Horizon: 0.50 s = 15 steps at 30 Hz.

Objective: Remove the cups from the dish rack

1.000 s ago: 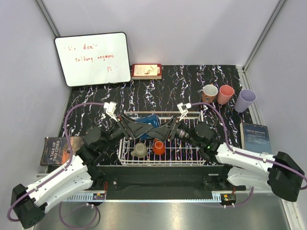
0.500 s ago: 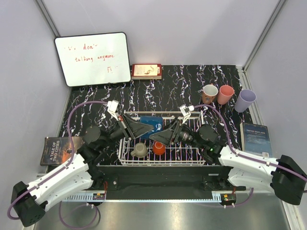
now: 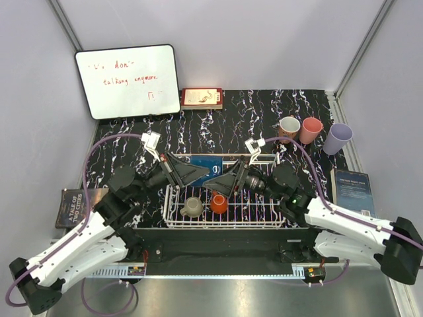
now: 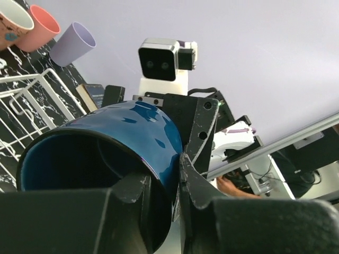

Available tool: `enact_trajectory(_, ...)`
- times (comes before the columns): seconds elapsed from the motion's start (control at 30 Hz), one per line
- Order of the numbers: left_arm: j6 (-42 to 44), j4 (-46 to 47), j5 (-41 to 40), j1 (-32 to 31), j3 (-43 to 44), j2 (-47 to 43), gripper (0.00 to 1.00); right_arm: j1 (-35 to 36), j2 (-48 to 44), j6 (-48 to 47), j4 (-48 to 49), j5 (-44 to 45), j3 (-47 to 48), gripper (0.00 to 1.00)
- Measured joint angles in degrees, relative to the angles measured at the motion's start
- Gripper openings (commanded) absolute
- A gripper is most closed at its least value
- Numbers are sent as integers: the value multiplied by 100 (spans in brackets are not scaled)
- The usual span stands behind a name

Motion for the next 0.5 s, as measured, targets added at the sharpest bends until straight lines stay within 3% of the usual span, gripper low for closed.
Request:
enact_trajectory(0.13,531,-640,-170,-107,417,-68,0,125,-269,-409,-960,286,352,90)
enact_trajectory(0.23,1088,-1300,-813,48,470,-131,0,90,-424,-682,-1578,619,380,90)
enact_trajectory(0.5,1519,-2116,-1381,107,461,-92,0,90,-426,-874,-2302,1005,380,91)
